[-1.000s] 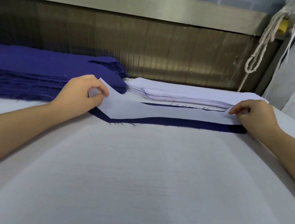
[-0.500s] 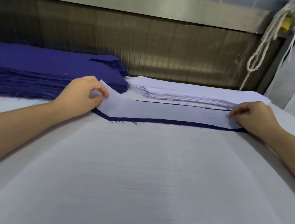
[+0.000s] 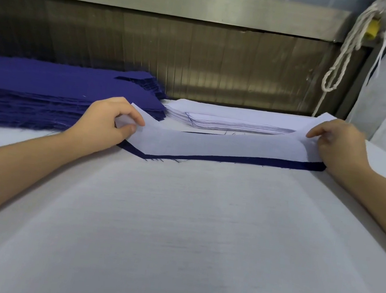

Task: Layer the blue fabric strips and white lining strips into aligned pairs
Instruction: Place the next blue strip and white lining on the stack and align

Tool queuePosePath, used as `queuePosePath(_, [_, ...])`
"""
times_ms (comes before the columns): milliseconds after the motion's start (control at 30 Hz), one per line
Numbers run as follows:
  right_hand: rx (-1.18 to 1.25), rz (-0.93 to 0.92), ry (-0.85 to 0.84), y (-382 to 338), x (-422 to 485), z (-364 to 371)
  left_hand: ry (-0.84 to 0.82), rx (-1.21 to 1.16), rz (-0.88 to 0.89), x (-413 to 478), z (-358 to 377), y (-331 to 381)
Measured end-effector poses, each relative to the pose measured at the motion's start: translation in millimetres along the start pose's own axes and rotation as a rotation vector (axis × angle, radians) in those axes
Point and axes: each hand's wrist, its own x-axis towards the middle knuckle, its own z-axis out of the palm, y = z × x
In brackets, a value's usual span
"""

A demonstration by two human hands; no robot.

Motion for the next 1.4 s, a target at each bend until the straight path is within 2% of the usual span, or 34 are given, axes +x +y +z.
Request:
queuePosePath(533, [-0.05, 0.044, -0.234, 14.0, 1.5, 7.9, -0.091, 0.052, -0.008, 0.4, 2.9, -2.1])
queuePosePath(833, [-0.087, 0.046, -0.249, 13.6, 2.3, 7.4, -0.101, 0.025, -0.048, 1.7, 4.1, -4.6])
queuePosePath(967, [-0.208, 0.048, -0.272, 16.6, 3.5, 8.4, -0.069, 0.058, -0.034, 0.8, 5.6, -5.7])
queuePosePath(1133, [-0.406, 0.152, -0.281, 12.6, -0.2, 12.1, -0.054, 0.164, -0.012, 0.1, 7.2, -6.4])
queuePosePath(1400, [-0.445, 0.136, -0.339, 10.9, -0.4, 11.6, -0.047, 0.288, -0.024, -0.7, 8.2, -7.1])
